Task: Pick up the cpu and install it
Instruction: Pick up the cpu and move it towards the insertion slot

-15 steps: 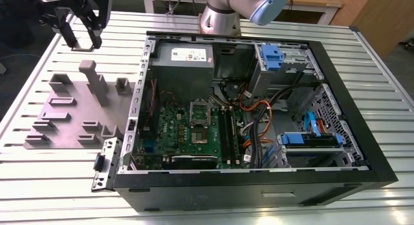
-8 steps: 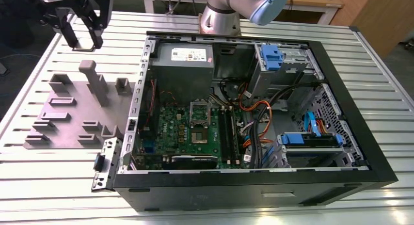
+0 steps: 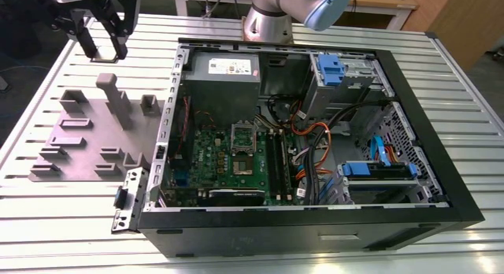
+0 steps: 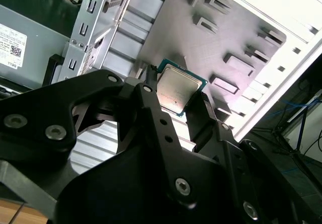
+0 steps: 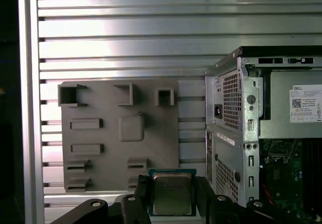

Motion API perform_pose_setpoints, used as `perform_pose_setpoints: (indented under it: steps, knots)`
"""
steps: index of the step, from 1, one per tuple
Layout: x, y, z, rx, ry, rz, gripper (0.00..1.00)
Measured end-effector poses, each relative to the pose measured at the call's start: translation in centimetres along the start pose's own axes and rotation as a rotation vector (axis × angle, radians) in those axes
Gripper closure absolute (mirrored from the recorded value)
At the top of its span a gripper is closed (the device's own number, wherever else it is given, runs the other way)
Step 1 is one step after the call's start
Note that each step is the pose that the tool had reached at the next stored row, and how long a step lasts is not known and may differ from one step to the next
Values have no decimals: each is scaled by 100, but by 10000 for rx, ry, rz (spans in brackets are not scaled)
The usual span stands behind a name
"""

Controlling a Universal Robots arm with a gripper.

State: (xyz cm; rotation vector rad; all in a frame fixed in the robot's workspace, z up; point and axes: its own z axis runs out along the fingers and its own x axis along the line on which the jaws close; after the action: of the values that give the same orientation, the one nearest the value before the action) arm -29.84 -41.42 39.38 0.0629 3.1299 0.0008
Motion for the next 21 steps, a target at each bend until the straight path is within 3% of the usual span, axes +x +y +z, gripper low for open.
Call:
perform_pose_setpoints:
  steps: [21]
  knots:
    - [-79, 3, 1, 0, 0, 0, 53]
